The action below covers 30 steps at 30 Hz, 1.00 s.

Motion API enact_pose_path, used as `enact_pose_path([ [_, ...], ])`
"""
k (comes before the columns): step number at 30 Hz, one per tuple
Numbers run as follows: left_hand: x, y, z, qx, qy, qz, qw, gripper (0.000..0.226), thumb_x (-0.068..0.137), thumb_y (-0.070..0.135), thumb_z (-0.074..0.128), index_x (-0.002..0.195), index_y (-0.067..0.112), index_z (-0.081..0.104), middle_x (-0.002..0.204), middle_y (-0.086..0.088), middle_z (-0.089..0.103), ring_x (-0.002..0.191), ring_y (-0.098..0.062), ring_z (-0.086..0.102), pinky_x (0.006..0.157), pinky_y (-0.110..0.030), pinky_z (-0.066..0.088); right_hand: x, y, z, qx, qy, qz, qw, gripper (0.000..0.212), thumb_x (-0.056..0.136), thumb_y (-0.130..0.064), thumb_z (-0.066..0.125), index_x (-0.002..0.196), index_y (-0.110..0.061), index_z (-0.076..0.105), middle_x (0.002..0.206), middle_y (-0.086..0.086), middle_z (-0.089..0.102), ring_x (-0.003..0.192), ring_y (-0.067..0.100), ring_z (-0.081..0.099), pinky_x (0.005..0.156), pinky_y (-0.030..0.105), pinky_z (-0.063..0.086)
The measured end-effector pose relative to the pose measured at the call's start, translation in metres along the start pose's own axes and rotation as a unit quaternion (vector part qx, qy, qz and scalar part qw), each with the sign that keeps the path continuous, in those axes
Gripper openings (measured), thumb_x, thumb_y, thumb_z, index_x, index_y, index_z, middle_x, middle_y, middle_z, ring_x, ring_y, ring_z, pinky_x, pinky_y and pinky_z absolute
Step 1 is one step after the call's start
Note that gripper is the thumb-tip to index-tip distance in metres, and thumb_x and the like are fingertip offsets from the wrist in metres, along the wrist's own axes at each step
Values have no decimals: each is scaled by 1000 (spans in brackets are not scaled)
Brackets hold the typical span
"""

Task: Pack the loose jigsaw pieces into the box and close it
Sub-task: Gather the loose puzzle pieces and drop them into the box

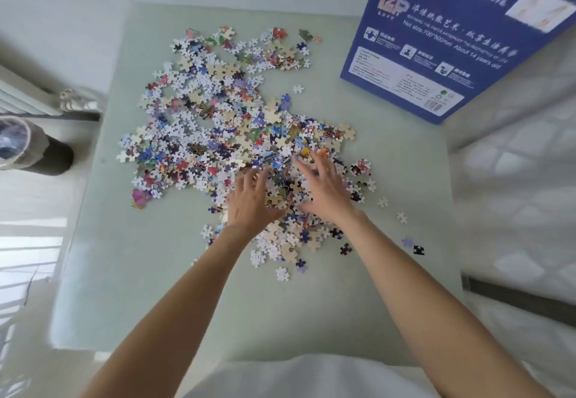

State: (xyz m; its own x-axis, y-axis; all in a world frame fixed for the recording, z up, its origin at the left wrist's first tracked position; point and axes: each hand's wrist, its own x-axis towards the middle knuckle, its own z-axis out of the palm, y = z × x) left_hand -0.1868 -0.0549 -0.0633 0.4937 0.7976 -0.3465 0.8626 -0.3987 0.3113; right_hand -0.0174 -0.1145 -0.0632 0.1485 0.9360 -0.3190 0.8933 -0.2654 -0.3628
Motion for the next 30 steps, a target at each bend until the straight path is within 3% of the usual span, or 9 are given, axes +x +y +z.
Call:
enact_pose_path([
  [2, 9, 6, 0, 6, -25, 4, 1000, 103, 64, 53, 75, 143, 29, 13, 147, -8, 20, 133, -30, 25, 101, -48, 42, 11, -5, -1, -44, -54, -14, 997, 113, 68, -34, 79, 148, -37, -1, 156, 2, -5, 140, 32, 8, 111, 50, 23],
  [4, 16, 8, -3, -3, -44, 8, 999, 103, 63, 49, 77, 142, 31, 13, 143, -8, 21, 122, -28, 39, 86, -42, 53, 20, -8, -6, -70, -81, -10, 994, 116, 67, -37, 79, 147, -38, -5, 155, 1, 2, 137, 34, 15, 103, 47, 38],
  [6, 19, 7, -5, -25, -63, 6, 998, 99, 65, 45, 78, 141, 32, 16, 140, -7, 24, 110, -25, 50, 75, -37, 57, 25, -10, -10, -61, -96, 2, 993, 111, 69, -31, 79, 148, -36, 1, 151, 6, 16, 131, 34, 25, 93, 40, 48],
  [9, 23, 2, -8, -73, -51, 11, 996, 81, 71, 38, 75, 138, 30, 30, 139, -7, 30, 97, -20, 58, 75, -33, 57, 24, -15, -13, -34, -75, -3, 997, 89, 74, -23, 77, 145, -28, 23, 138, 10, 35, 115, 24, 46, 85, 33, 51],
  [16, 23, -11, -20, -152, 31, 60, 986, 41, 76, 18, 74, 115, 21, 62, 117, -1, 56, 83, -14, 63, 72, -25, 55, 13, -21, -25, 69, -21, 9, 997, 52, 80, -20, 71, 127, -22, 48, 131, 3, 50, 95, 17, 60, 78, 25, 50],
  [18, 24, -11, -22, -167, 38, 57, 984, 41, 75, 19, 75, 114, 20, 63, 114, -2, 59, 82, -15, 62, 76, -25, 54, 12, -23, -28, 124, -20, 26, 992, 45, 80, -19, 71, 120, -21, 51, 132, 1, 50, 106, 18, 56, 86, 25, 41],
  [20, 24, -9, -22, -183, 40, 57, 981, 41, 75, 19, 75, 114, 19, 64, 111, -3, 60, 82, -16, 62, 77, -21, 51, 13, -26, -31, 152, -48, 24, 987, 54, 79, -17, 72, 128, -23, 48, 138, 3, 46, 122, 20, 47, 95, 26, 33],
  [23, 26, -8, -24, -180, 41, 59, 981, 40, 75, 19, 75, 114, 17, 64, 110, -5, 62, 81, -15, 61, 75, -17, 47, 16, -29, -34, 160, -83, 28, 983, 63, 78, -22, 74, 133, -27, 45, 140, 3, 43, 126, 21, 43, 101, 32, 32],
  [30, 28, -11, -26, -173, 28, 63, 982, 32, 81, 18, 68, 112, 19, 62, 108, -2, 66, 82, -13, 66, 78, -24, 55, 19, -16, -33, 145, -41, 29, 988, 24, 79, -27, 71, 96, -18, 58, 124, 5, 58, 119, 24, 50, 101, 34, 33],
])
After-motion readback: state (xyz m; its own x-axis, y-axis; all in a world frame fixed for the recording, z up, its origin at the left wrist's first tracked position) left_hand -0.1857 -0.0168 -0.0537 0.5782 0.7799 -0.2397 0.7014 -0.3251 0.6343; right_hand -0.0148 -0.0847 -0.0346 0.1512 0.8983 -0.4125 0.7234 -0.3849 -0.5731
